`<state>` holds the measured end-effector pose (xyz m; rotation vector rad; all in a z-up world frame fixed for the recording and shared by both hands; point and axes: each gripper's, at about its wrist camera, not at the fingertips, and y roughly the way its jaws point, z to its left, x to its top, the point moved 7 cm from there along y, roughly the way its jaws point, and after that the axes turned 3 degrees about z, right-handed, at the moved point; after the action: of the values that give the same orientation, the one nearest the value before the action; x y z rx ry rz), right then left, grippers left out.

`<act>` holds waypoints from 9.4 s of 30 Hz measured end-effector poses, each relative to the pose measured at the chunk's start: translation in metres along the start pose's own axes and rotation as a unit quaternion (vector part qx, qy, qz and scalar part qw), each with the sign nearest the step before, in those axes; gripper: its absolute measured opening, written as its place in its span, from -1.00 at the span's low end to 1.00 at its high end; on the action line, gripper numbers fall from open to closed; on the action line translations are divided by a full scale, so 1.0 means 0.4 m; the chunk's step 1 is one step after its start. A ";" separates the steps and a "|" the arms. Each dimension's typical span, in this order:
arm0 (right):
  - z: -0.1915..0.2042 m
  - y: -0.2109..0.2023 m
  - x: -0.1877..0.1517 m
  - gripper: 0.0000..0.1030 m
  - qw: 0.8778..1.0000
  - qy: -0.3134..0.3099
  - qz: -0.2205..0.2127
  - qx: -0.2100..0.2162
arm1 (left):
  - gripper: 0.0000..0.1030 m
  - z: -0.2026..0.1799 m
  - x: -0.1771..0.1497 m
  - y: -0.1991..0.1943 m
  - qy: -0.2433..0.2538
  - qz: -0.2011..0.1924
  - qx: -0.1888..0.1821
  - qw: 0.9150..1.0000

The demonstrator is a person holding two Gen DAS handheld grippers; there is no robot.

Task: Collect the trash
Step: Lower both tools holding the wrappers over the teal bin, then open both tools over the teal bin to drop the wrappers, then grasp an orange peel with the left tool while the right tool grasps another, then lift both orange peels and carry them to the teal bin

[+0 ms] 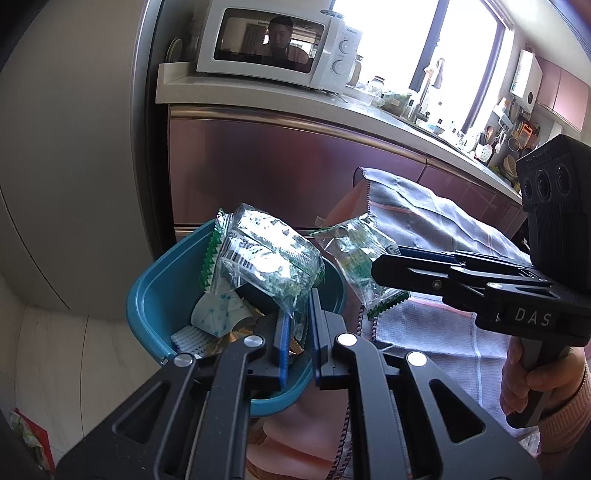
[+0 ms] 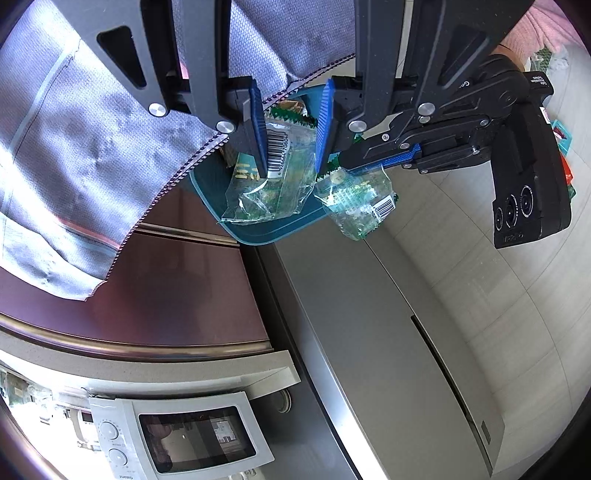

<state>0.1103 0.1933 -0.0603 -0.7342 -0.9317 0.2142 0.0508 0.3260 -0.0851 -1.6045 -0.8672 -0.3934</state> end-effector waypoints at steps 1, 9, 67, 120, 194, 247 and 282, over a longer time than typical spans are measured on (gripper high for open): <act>0.000 0.004 0.001 -0.56 1.000 0.000 0.001 0.000 | -0.81 0.001 0.000 0.002 0.000 0.001 0.001 1.000; -0.005 0.030 0.004 -0.56 1.000 0.000 0.012 -0.003 | -0.81 0.013 -0.002 0.025 -0.007 0.008 0.004 1.000; -0.164 -0.285 -0.108 0.02 0.993 0.038 -0.069 -0.085 | 0.85 -0.295 -0.015 0.000 0.093 -0.050 -0.088 0.990; -0.779 -0.693 -0.442 -0.75 0.918 0.318 -0.165 -0.169 | -0.90 -1.109 -0.196 0.354 0.233 0.174 -0.269 0.918; -0.423 -0.554 -0.387 -0.78 0.962 0.224 -0.145 -0.057 | -0.90 -0.585 -0.088 0.106 0.114 0.073 -0.202 0.970; -0.261 -0.395 -0.264 -0.78 0.980 0.164 -0.110 -0.003 | -0.90 -0.364 -0.035 -0.039 0.056 0.020 -0.144 0.988; -0.172 -0.292 -0.185 -0.78 0.988 0.128 -0.086 0.027 | -0.90 -0.244 -0.008 -0.085 0.024 -0.005 -0.114 0.993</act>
<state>0.1047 0.0389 -0.0576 -0.6102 -0.7359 -0.0075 0.0448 0.2327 -0.0408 -1.7931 -0.8164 -0.5527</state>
